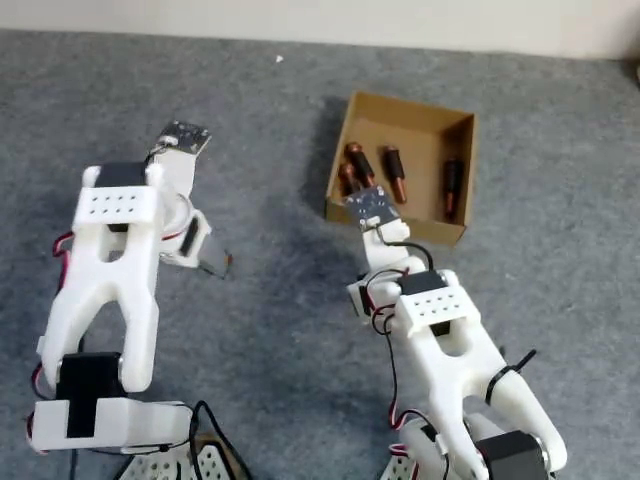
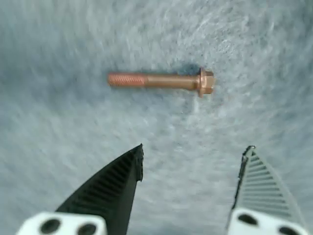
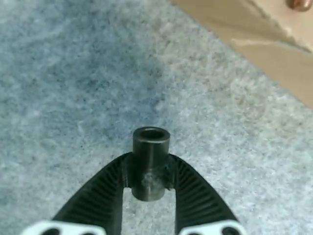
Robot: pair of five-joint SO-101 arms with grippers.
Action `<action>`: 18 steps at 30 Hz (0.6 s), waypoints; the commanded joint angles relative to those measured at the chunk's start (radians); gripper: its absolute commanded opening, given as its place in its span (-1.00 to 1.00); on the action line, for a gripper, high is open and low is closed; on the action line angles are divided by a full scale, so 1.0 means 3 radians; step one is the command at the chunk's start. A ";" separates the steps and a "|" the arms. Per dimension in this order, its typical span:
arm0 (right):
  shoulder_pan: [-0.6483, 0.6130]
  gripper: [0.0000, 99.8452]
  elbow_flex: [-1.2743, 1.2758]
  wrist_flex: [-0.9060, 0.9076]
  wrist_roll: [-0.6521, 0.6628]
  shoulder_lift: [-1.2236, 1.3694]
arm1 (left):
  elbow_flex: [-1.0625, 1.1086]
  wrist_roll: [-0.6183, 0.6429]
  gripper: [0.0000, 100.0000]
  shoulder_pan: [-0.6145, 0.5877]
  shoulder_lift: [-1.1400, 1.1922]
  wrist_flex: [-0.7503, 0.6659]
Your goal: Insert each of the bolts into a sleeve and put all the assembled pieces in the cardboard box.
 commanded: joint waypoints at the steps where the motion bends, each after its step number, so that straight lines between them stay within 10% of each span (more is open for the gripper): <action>1: 0.0043 -0.99 -0.0013 -0.0069 -0.0020 -0.0130 | -0.0141 -0.0967 -0.36 -0.0038 -0.0136 -0.0153; 8: 0.0105 -0.99 -0.0008 -0.0141 -0.0020 -0.0105 | -0.0130 -0.2470 -0.36 0.0064 -0.0125 -0.0179; 18: 0.0146 -0.99 -0.0008 -0.0207 -0.0020 -0.0105 | -0.0120 -0.2997 -0.36 0.0217 0.0320 -0.0772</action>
